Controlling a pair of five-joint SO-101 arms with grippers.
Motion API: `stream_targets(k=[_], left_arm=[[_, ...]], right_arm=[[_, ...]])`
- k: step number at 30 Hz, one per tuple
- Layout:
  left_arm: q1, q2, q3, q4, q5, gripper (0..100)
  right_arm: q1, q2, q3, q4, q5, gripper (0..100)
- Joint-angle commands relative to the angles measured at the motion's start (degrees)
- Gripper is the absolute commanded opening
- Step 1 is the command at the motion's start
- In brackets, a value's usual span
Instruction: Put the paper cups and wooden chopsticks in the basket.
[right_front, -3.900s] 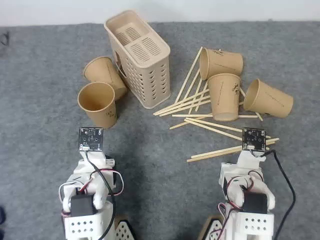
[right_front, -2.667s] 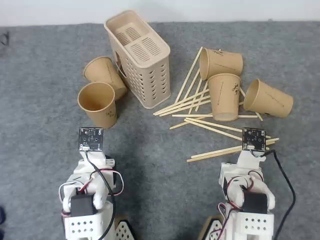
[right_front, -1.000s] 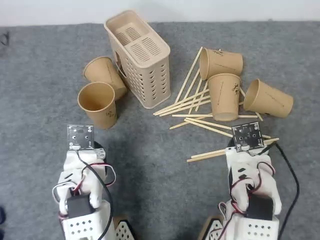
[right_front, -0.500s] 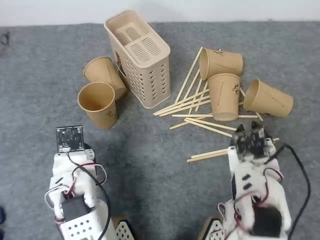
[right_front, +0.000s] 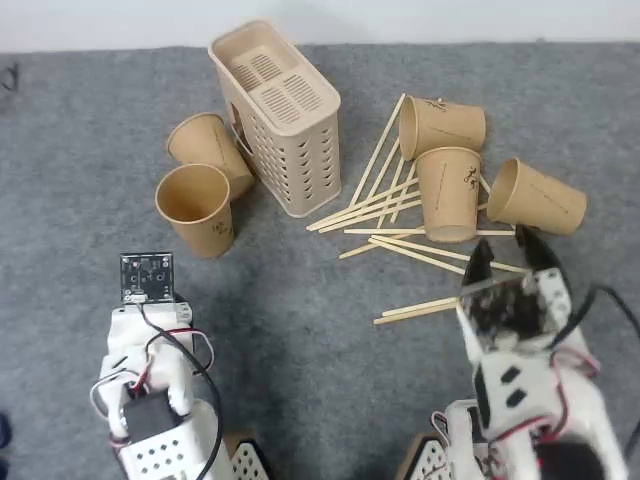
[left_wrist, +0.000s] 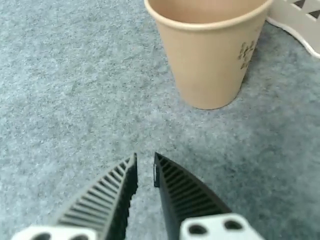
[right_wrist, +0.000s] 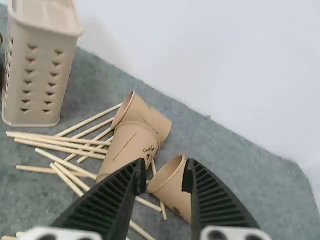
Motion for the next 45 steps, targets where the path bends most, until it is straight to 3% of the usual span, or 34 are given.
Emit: stream_targets(k=[1, 10, 16, 30, 37, 45], left_arm=[[-0.26, -0.53, -1.54, 0.18, -0.53, 6], [-0.26, -0.53, -1.54, 0.09, -0.53, 6], [-0.26, -0.53, -1.54, 0.00, -0.53, 6], [-0.26, -0.53, -1.54, -0.09, -0.62, 6], [0.00, -0.53, -0.92, -0.70, -2.37, 6], [3.16, -0.53, 0.04, -1.05, -2.55, 6]], right_arm=[[-1.89, 16.48, -15.12, 2.15, 0.44, 13.1], [-18.77, 43.38, -41.85, 9.89, 0.53, 13.2], [-24.57, 62.64, -58.37, 10.42, 0.53, 13.3], [-28.79, 106.51, -93.27, 5.41, 6.59, 13.0], [-28.53, 117.23, -105.58, 7.69, 6.51, 12.9], [-27.38, 122.07, -109.27, 15.16, 6.51, 12.9]])
